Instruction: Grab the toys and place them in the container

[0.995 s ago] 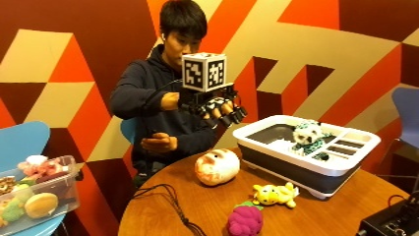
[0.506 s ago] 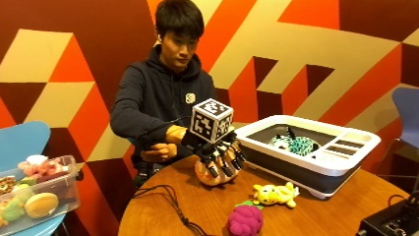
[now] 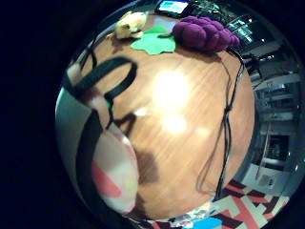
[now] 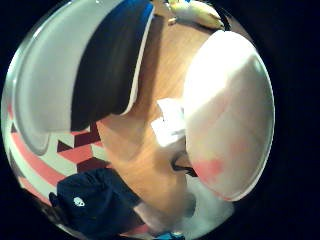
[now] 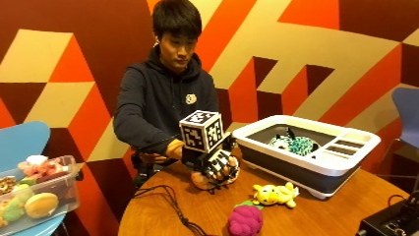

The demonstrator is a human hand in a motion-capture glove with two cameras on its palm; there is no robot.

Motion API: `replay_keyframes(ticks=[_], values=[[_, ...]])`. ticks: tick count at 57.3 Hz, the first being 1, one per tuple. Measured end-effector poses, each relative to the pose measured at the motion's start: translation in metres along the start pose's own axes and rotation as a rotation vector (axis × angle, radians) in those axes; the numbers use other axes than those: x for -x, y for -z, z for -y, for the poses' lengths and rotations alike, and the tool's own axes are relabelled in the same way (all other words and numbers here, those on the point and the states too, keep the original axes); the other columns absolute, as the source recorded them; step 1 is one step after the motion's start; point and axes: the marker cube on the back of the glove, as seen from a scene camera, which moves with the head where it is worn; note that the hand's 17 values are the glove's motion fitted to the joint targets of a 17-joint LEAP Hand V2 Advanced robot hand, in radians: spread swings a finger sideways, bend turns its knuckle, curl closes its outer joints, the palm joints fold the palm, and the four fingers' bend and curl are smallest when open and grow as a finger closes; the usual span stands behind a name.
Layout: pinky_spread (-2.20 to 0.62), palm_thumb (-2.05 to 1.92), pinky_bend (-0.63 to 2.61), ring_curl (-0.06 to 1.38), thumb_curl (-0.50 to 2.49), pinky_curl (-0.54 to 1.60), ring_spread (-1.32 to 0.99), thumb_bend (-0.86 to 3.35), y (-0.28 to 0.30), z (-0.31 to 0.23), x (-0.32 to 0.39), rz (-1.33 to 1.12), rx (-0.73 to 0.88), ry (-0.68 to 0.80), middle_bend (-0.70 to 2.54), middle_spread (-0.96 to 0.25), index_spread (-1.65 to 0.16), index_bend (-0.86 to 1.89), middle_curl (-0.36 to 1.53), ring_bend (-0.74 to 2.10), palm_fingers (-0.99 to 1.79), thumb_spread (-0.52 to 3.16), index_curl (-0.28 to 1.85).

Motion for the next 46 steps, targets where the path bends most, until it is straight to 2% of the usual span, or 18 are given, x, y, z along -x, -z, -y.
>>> replay_keyframes(ticks=[8, 17, 27, 34, 39, 46], values=[[-0.32, 0.64, 1.08, 0.56, 0.65, 0.41, -0.34, 0.2, 0.008, 0.009, -0.01, 0.017, -0.014, -0.024, 0.72, -0.18, -0.26, 0.23, 0.71, 1.08, 1.07, 1.02, 0.25], [-0.35, 0.66, 1.09, 0.6, 0.73, 0.46, -0.37, 0.16, 0.037, 0.01, -0.024, 0.034, -0.018, -0.084, 0.83, -0.21, -0.3, 0.38, 0.8, 1.14, 1.13, 0.85, 0.34], [-0.37, 0.66, 1.14, 0.64, 0.81, 0.51, -0.38, 0.12, 0.117, 0.005, -0.01, 0.041, -0.101, -0.084, 0.92, -0.23, -0.33, 0.53, 0.89, 1.23, 1.1, 0.7, 0.45], [-0.38, 0.66, 1.17, 0.66, 0.87, 0.54, -0.37, 0.11, 0.185, 0.017, 0.013, 0.057, -0.221, -0.063, 0.98, -0.24, -0.35, 0.59, 0.94, 1.28, 1.06, 0.62, 0.53], [-0.38, 0.66, 1.18, 0.67, 0.91, 0.56, -0.37, 0.1, 0.215, 0.034, 0.041, 0.03, -0.304, 0.072, 1.0, -0.25, -0.36, 0.63, 0.97, 1.3, 1.04, 0.57, 0.59], [-0.39, 0.66, 1.2, 0.68, 0.95, 0.58, -0.36, 0.08, 0.215, 0.076, 0.071, -0.199, -0.363, 0.472, 1.03, -0.25, -0.38, 0.64, 1.0, 1.33, 1.0, 0.53, 0.68]])
